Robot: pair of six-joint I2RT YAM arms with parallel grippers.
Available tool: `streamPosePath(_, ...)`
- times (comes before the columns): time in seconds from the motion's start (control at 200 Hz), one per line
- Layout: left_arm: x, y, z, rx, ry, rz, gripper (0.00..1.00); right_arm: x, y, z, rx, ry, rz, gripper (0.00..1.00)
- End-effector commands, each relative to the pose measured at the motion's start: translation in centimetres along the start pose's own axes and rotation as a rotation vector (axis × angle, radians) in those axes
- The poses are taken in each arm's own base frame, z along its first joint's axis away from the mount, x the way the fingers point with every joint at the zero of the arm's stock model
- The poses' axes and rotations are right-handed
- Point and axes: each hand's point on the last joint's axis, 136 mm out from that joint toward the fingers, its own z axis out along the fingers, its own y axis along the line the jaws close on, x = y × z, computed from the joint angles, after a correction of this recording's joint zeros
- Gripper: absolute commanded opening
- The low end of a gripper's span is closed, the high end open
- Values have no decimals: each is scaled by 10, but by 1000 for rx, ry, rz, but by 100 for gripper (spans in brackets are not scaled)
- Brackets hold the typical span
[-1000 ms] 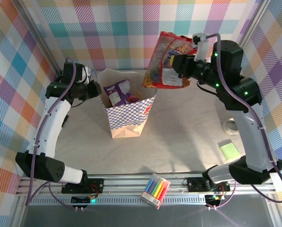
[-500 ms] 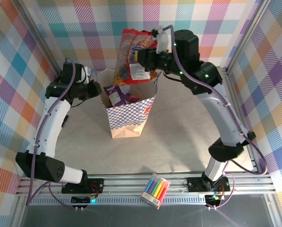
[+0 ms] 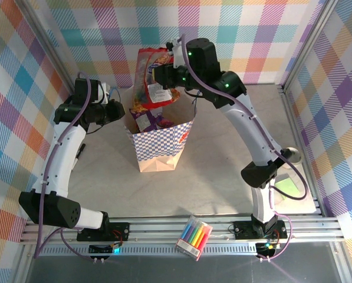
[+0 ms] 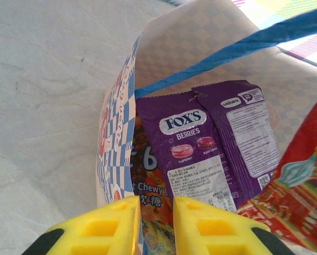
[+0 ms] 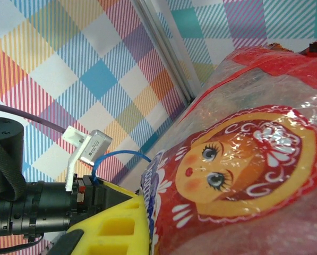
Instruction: Place the snacks into the paper bag
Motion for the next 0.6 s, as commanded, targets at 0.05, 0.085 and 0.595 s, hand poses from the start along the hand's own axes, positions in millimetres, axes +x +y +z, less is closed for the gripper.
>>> streamPosePath(0.05, -1, 0, -1, 19, -6, -10, 24, -55, 42, -30, -133, -198, -77, 0)
streamPosePath(0.085, -1, 0, -1, 18, -7, -10, 24, -52, 42, -27, -135, -188, -79, 0)
streamPosePath(0.595, -4, 3, -3, 19, -14, -21, 24, 14, 29, -3, -131, 33, -116, 0)
